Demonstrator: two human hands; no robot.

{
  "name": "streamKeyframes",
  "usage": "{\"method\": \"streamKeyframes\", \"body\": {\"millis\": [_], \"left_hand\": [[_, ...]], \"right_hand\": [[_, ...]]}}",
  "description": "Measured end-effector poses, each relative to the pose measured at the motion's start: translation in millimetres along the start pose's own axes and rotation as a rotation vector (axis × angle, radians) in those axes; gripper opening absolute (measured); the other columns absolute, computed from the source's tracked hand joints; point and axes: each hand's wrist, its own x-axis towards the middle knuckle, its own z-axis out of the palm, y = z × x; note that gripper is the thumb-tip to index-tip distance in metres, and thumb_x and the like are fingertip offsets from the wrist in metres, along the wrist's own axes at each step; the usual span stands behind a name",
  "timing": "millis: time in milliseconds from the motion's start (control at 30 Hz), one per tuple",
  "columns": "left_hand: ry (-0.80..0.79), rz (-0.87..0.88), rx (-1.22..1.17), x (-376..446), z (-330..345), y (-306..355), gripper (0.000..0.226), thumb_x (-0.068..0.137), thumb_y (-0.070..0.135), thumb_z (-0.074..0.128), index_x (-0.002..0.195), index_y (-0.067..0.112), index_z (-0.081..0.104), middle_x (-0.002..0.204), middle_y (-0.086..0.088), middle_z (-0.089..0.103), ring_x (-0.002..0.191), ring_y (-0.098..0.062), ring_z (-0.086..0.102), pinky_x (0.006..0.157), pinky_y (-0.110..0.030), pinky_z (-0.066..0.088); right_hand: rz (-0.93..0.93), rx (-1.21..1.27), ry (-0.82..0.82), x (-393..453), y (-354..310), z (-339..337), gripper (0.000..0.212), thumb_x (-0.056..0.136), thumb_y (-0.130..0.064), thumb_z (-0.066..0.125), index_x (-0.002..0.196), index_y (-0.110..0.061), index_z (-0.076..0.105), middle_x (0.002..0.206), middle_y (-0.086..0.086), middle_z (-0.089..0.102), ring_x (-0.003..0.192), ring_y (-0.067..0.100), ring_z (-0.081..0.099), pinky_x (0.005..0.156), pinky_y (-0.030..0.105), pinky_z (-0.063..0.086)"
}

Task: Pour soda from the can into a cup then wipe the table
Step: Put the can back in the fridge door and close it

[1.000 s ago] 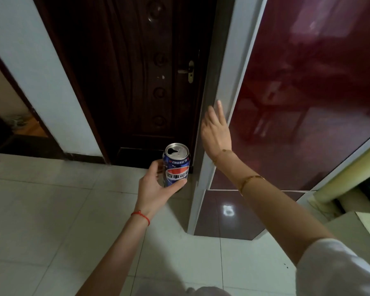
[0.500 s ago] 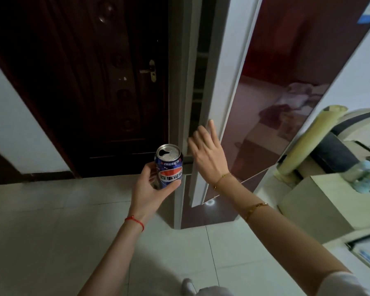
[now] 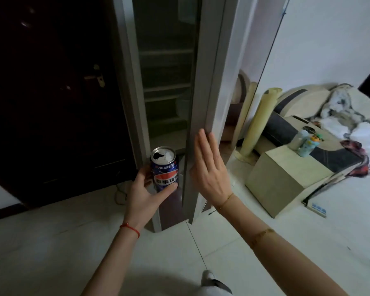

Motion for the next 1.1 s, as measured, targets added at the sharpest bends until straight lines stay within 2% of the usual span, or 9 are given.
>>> {"method": "streamKeyframes", "body": {"millis": [100, 200, 333, 533, 700, 800, 967, 1100], "left_hand": [[-0.053, 0.012, -0.002, -2, 16, 10, 0.071, 0.068, 0.025, 0.087, 0.124, 0.038, 0.046, 0.112, 0.028, 0.053, 0.105, 0.007, 0.052, 0.089, -0.019, 0.043], [-0.102, 0.026, -0.01, -4, 31, 17, 0.073, 0.068, 0.022, 0.087, 0.129, 0.031, 0.048, 0.116, 0.018, 0.057, 0.107, 0.0, 0.056, 0.093, -0.025, 0.046], [-0.16, 0.064, -0.006, -11, 50, 26, 0.074, 0.067, 0.023, 0.087, 0.131, 0.025, 0.05, 0.118, 0.014, 0.059, 0.11, -0.002, 0.057, 0.094, -0.024, 0.047], [-0.237, 0.086, -0.005, -26, 84, 39, 0.065, 0.069, 0.022, 0.085, 0.117, 0.043, 0.047, 0.108, 0.027, 0.056, 0.103, 0.009, 0.055, 0.081, -0.009, 0.043], [-0.281, 0.108, -0.001, -40, 117, 56, 0.061, 0.069, 0.02, 0.085, 0.111, 0.047, 0.049, 0.11, 0.027, 0.057, 0.097, 0.021, 0.056, 0.074, 0.001, 0.045], [-0.297, 0.118, -0.022, -50, 140, 66, 0.066, 0.068, 0.016, 0.086, 0.122, 0.034, 0.053, 0.111, 0.023, 0.06, 0.098, 0.021, 0.057, 0.076, 0.0, 0.045], [-0.277, 0.131, -0.038, -68, 184, 84, 0.068, 0.066, 0.017, 0.088, 0.126, 0.025, 0.055, 0.11, 0.021, 0.062, 0.099, 0.017, 0.059, 0.077, -0.001, 0.046], [-0.259, 0.151, -0.045, -84, 222, 101, 0.066, 0.066, 0.016, 0.088, 0.122, 0.027, 0.057, 0.109, 0.021, 0.064, 0.099, 0.015, 0.061, 0.077, -0.003, 0.047]], "right_hand": [[0.079, 0.026, 0.027, -18, 12, -13, 0.078, 0.091, 0.001, 0.053, 0.151, 0.005, 0.004, 0.157, 0.021, 0.011, 0.15, 0.033, 0.005, 0.121, 0.044, 0.022], [0.161, 0.071, 0.028, -33, 24, -30, 0.076, 0.093, -0.001, 0.047, 0.151, 0.003, -0.001, 0.154, 0.027, 0.014, 0.15, 0.033, 0.005, 0.115, 0.044, 0.034], [0.227, 0.116, 0.028, -54, 42, -51, 0.087, 0.09, 0.001, 0.053, 0.152, -0.002, -0.009, 0.157, 0.022, 0.01, 0.15, 0.033, 0.012, 0.116, 0.043, 0.033], [0.338, 0.165, 0.023, -80, 75, -86, 0.099, 0.087, 0.004, 0.061, 0.153, -0.008, -0.012, 0.158, 0.02, 0.012, 0.148, 0.034, 0.021, 0.113, 0.046, 0.037], [0.431, 0.158, 0.042, -102, 110, -110, 0.092, 0.088, 0.003, 0.059, 0.153, -0.007, -0.004, 0.156, 0.02, 0.018, 0.146, 0.031, 0.027, 0.117, 0.04, 0.033], [0.526, 0.175, 0.049, -116, 133, -123, 0.078, 0.091, 0.002, 0.057, 0.15, 0.001, 0.007, 0.156, 0.021, 0.023, 0.146, 0.027, 0.027, 0.118, 0.036, 0.03], [0.58, 0.18, 0.087, -136, 178, -146, 0.061, 0.094, -0.001, 0.051, 0.147, 0.006, 0.021, 0.153, 0.024, 0.031, 0.145, 0.033, 0.029, 0.112, 0.053, 0.035], [0.627, 0.14, 0.113, -148, 218, -164, 0.057, 0.094, -0.002, 0.051, 0.146, 0.007, 0.028, 0.15, 0.019, 0.037, 0.143, 0.03, 0.032, 0.115, 0.047, 0.033]]}}
